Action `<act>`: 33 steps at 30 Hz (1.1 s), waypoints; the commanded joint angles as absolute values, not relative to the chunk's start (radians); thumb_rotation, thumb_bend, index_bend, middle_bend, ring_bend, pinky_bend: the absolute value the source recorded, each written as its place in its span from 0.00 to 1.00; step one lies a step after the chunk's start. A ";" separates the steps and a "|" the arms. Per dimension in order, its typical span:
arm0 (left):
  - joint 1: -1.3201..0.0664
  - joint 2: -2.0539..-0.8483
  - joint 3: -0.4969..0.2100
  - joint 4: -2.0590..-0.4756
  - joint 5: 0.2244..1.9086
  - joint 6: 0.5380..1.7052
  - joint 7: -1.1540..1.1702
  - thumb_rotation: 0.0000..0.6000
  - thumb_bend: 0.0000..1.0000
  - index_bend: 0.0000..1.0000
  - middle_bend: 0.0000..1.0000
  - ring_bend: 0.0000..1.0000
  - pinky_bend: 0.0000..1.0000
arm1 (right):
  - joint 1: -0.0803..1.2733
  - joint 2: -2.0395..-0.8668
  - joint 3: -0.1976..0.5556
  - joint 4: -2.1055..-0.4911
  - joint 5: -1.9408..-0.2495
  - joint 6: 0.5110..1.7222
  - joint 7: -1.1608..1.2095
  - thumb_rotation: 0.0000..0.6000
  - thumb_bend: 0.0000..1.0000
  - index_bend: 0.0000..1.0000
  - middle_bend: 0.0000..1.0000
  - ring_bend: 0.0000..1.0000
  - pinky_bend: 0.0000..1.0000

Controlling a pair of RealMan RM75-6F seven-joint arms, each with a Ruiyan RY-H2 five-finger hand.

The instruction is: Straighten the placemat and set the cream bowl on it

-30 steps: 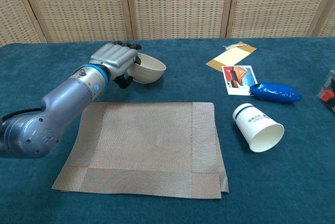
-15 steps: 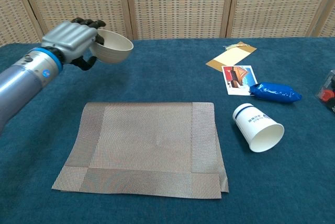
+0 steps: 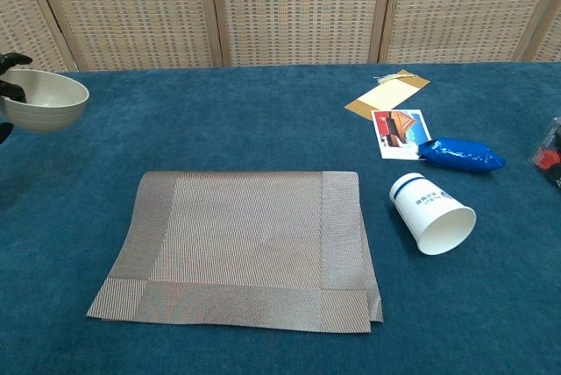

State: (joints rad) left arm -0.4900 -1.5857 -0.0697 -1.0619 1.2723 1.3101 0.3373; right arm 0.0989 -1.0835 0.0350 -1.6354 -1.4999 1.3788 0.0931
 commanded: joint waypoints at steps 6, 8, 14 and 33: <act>-0.447 -1.556 -0.033 -1.062 1.297 1.279 0.319 1.00 0.65 0.57 0.00 0.00 0.00 | 0.100 -1.096 0.026 -1.640 -1.509 1.380 0.064 1.00 0.02 0.09 0.00 0.00 0.00; -0.441 -1.555 -0.030 -1.060 1.298 1.271 0.324 1.00 0.65 0.57 0.00 0.00 0.00 | 0.100 -1.097 0.025 -1.640 -1.508 1.379 0.062 1.00 0.02 0.09 0.00 0.00 0.00; -0.427 -1.550 -0.016 -1.049 1.286 1.212 0.335 1.00 0.55 0.51 0.00 0.00 0.00 | 0.100 -1.093 0.028 -1.640 -1.506 1.382 0.078 1.00 0.02 0.09 0.00 0.00 0.00; -0.377 -1.420 -0.017 -1.182 1.348 1.242 0.239 1.00 0.09 0.28 0.00 0.00 0.00 | 0.098 -1.091 0.022 -1.640 -1.520 1.396 0.087 1.00 0.02 0.09 0.00 0.00 0.00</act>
State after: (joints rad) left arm -0.3881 -1.4496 -0.0068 -1.1469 1.3371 1.2188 0.2698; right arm 0.0981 -1.0913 0.0216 -1.6403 -1.5201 1.3955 0.0867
